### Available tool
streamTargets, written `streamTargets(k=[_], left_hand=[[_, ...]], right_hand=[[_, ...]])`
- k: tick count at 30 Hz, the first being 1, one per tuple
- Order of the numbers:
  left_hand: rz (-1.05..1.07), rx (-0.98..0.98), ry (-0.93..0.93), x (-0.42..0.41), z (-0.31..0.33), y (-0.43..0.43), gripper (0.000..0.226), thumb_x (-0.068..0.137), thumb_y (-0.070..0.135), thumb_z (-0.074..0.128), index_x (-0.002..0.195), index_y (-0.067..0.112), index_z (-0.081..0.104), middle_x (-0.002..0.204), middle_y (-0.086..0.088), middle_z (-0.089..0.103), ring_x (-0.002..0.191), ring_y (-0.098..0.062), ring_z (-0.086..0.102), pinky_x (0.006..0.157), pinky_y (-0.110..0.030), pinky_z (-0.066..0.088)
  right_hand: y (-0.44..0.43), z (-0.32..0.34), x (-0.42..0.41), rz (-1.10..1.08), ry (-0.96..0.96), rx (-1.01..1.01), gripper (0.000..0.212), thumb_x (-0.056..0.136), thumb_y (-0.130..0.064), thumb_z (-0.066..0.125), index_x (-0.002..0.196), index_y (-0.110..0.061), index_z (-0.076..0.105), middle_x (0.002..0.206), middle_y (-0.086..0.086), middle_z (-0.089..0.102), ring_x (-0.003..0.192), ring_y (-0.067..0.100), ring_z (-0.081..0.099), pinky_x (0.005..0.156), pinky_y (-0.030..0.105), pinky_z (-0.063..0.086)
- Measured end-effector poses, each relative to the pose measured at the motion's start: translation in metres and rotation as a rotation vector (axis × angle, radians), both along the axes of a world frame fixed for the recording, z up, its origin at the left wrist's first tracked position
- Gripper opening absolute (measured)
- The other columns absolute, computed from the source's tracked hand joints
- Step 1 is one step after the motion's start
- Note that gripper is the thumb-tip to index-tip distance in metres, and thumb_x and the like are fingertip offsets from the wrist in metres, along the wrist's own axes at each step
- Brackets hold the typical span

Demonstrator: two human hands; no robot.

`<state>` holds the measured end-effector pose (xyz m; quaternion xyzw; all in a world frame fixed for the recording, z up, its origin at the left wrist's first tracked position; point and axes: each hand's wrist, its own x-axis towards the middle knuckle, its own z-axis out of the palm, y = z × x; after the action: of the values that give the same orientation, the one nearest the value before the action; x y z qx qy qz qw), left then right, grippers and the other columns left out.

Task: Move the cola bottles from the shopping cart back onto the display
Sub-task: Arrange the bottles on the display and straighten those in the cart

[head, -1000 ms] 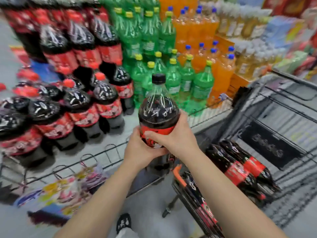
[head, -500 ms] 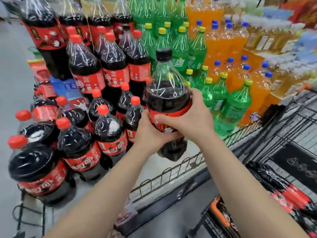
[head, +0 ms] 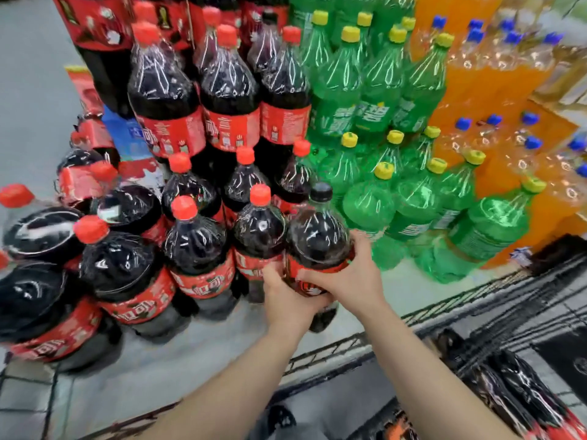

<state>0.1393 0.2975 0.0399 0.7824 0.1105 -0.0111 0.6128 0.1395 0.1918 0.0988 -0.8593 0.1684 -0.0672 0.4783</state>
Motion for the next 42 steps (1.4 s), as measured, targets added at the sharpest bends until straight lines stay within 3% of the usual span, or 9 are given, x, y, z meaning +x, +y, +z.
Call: streamTargets(k=[10,15,19,21,23,27,35,39,42], left_hand=[[0.057,0.133,0.173,0.014,-0.024,-0.018,0.069,0.048,0.029,0.092,0.085,0.018,0.035,0.096,-0.003,0.049,0.071,-0.013,0.046,0.061,-0.028,0.035],[0.049,-0.073,0.327,0.012,-0.033,-0.016,0.044,0.064,0.022,0.086,0.087,0.014,0.048,0.094,-0.007,0.061,0.077,-0.015,0.056,0.064,-0.024,0.043],[0.154,-0.502,0.557,0.012,-0.021,-0.01,0.022,0.092,0.01,0.056,0.112,0.009,0.048,0.089,-0.007,0.056,0.072,-0.016,0.053,0.066,-0.028,0.043],[0.118,-0.638,0.656,0.011,-0.014,-0.01,0.021,0.097,0.019,0.048,0.117,0.014,0.047,0.097,-0.007,0.057,0.078,-0.018,0.054,0.072,-0.031,0.044],[0.05,-0.7,0.702,0.011,-0.011,-0.013,0.03,0.099,0.031,0.045,0.123,0.014,0.048,0.114,-0.009,0.057,0.098,-0.021,0.056,0.092,-0.037,0.041],[-0.016,-0.737,0.735,0.014,-0.011,-0.014,0.049,0.098,0.041,0.041,0.143,0.02,0.041,0.148,-0.007,0.042,0.14,-0.023,0.034,0.113,-0.041,0.02],[0.008,-0.771,0.726,0.027,-0.006,-0.019,0.039,0.1,0.032,0.035,0.132,0.016,0.051,0.143,0.001,0.049,0.134,-0.017,0.041,0.112,-0.06,0.007],[0.003,-0.769,0.715,0.044,0.0,-0.021,0.024,0.099,0.025,0.033,0.099,0.019,0.057,0.122,0.006,0.056,0.126,-0.015,0.046,0.114,-0.061,0.002],[-0.008,-0.735,0.716,0.05,0.007,-0.024,0.021,0.098,0.023,0.035,0.097,0.02,0.055,0.126,0.005,0.053,0.13,-0.017,0.044,0.114,-0.061,0.001]], right_hand=[[-0.023,-0.047,0.021,0.058,-0.047,0.193,0.101,0.046,-0.011,0.096,0.129,-0.02,0.038,0.109,-0.026,0.049,0.097,-0.02,0.05,0.081,-0.001,0.037],[-0.033,-0.035,0.02,0.209,0.017,0.335,0.089,0.06,-0.001,0.088,0.129,-0.016,0.034,0.117,-0.013,0.051,0.097,-0.02,0.054,0.087,0.008,0.045],[-0.038,-0.025,0.004,0.018,0.211,0.754,0.076,0.081,-0.039,0.072,0.144,-0.032,0.03,0.145,0.0,0.038,0.117,0.013,0.047,0.098,0.038,0.044],[-0.036,-0.022,0.001,-0.151,0.385,0.99,0.048,0.087,-0.054,0.056,0.127,-0.029,0.043,0.133,0.012,0.04,0.106,0.029,0.052,0.087,0.043,0.048],[-0.029,-0.025,-0.002,-0.176,0.498,1.104,0.044,0.087,-0.062,0.048,0.096,-0.02,0.056,0.104,0.017,0.053,0.098,0.034,0.058,0.09,0.044,0.048],[-0.017,-0.035,0.004,-0.09,0.478,1.13,0.052,0.088,-0.07,0.036,0.085,-0.026,0.064,0.08,0.011,0.071,0.091,0.026,0.062,0.084,0.034,0.045],[-0.018,-0.043,0.029,-0.087,0.45,1.121,0.051,0.085,-0.075,0.034,0.093,-0.032,0.061,0.096,0.011,0.067,0.099,0.027,0.062,0.077,0.031,0.046],[-0.02,-0.036,0.05,-0.084,0.49,1.091,0.056,0.083,-0.078,0.033,0.094,-0.029,0.059,0.102,0.011,0.065,0.094,0.022,0.062,0.069,0.031,0.043],[-0.024,-0.035,0.057,-0.106,0.543,1.045,0.063,0.08,-0.08,0.036,0.085,-0.019,0.053,0.095,0.013,0.065,0.091,0.02,0.062,0.067,0.03,0.042]])
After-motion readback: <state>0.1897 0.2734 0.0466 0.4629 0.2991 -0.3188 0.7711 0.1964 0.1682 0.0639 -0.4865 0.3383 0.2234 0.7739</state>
